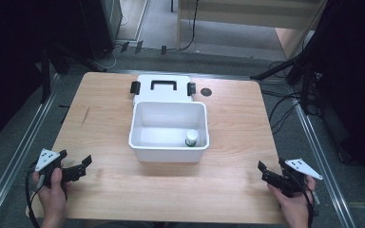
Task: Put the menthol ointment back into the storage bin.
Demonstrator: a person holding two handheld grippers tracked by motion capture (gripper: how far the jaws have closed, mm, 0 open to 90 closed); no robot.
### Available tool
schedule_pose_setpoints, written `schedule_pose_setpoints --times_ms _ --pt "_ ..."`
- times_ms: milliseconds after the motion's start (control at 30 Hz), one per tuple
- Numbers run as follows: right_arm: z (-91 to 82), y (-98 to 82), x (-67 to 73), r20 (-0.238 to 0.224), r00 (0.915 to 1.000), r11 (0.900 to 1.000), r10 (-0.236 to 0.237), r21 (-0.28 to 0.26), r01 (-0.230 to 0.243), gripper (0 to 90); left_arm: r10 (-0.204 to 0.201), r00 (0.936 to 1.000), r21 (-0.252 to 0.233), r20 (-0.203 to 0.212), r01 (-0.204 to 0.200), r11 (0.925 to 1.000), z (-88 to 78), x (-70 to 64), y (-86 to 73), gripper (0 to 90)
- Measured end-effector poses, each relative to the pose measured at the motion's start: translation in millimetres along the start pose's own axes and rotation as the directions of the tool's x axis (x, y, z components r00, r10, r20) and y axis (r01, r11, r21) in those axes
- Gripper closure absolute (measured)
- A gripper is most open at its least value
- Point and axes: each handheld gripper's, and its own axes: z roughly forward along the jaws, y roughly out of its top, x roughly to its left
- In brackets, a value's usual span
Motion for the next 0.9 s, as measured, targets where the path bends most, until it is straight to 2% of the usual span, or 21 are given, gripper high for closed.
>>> schedule_pose_setpoints --times_ms 333,433,533,600,700,833,900 --pt "-20.3 -17.2 -6.8 0.02 0.9997 0.999 0.011 -0.036 -0.01 14.4 0.002 1.0 0.0 -0.001 -0.002 1.0 0.4 -0.5 0.0 0.3" --pt "-20.8 -19.2 -7.6 0.021 0.9994 0.998 0.026 -0.051 -0.025 14.3 0.003 1.0 0.001 -0.001 -0.003 1.0 0.6 -0.4 0.1 0.3" --pt "-21.1 -17.5 -5.9 0.037 0.9993 0.998 0.009 -0.06 -0.006 13.8 0.005 1.0 0.002 -0.002 -0.005 1.0 0.7 -0.7 0.1 0.3" --pt "-20.9 -17.4 -5.9 0.046 0.9989 0.998 0.013 -0.068 -0.01 13.7 0.006 1.0 0.002 -0.002 -0.006 1.0 0.7 -0.7 0.1 0.3" --pt "-20.8 -21.2 -8.0 0.084 0.9964 0.998 0.012 -0.067 -0.006 13.7 0.01 1.0 0.002 -0.002 -0.01 1.0 0.7 -0.7 0.1 0.3" --pt "-23.5 -23.5 -10.6 0.079 0.9964 0.996 0.029 -0.089 -0.022 13.9 0.012 0.9999 0.004 -0.002 -0.012 0.9999 0.6 -0.8 0.2 0.3" --pt "-23.8 -23.7 -9.6 0.082 0.9964 0.996 0.02 -0.092 -0.013 13.8 0.013 0.9999 0.005 -0.003 -0.013 0.9999 0.6 -1.0 0.2 0.3"
